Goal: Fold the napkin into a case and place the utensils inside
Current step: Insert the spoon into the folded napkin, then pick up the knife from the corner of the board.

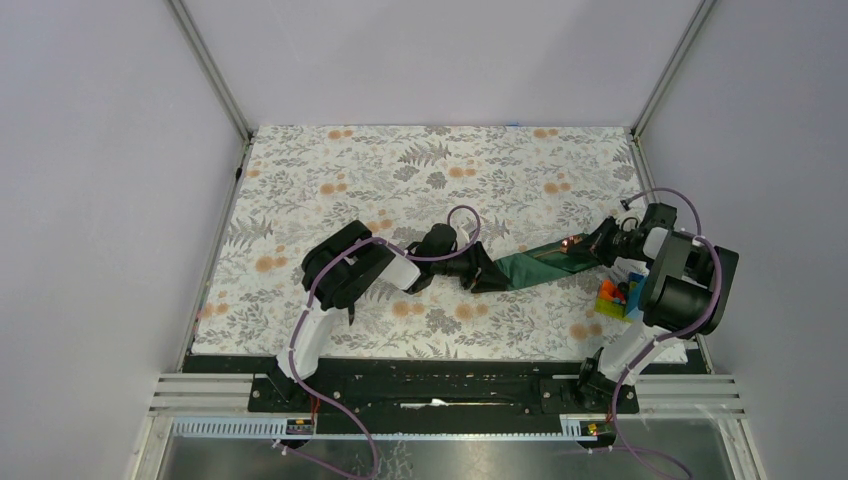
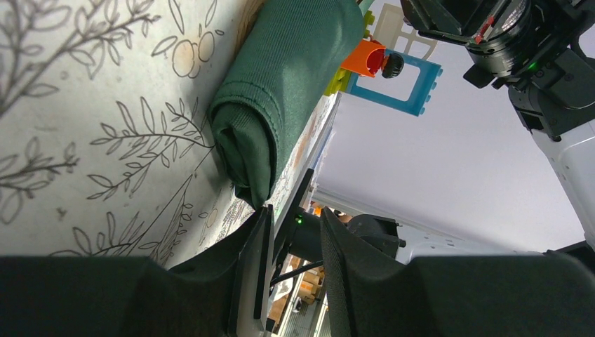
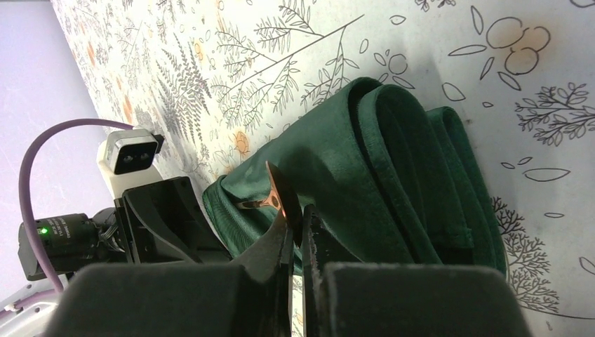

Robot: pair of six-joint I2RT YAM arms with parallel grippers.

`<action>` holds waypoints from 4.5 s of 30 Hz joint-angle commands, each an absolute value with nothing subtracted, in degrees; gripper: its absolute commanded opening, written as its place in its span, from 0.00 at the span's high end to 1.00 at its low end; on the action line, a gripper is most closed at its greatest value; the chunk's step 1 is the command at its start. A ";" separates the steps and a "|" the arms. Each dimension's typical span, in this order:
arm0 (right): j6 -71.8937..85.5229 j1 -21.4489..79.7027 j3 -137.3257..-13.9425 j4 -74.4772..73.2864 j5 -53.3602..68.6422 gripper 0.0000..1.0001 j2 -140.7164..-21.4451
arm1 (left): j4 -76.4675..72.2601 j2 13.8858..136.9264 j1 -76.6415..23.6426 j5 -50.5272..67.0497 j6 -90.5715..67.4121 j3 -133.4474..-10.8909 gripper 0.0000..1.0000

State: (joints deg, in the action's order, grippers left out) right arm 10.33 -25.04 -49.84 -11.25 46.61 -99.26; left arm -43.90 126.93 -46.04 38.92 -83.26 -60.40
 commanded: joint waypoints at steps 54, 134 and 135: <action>3.60 -19.29 -58.03 -28.03 26.37 0.56 -89.14 | -41.28 109.58 -46.10 37.80 -70.11 -50.70 0.66; 30.44 34.41 -46.37 -3.24 32.74 0.01 -82.92 | 42.25 89.76 -16.03 7.21 -63.55 -53.08 1.00; 30.60 35.08 -46.32 -2.64 32.65 0.01 -83.29 | 42.27 88.97 -16.08 7.67 -64.37 -52.76 1.00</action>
State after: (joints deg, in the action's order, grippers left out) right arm 27.92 32.77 -46.48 -8.64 31.20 -82.35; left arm 41.28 92.95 -16.10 4.60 -60.34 -53.69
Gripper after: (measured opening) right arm 0.990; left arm 0.030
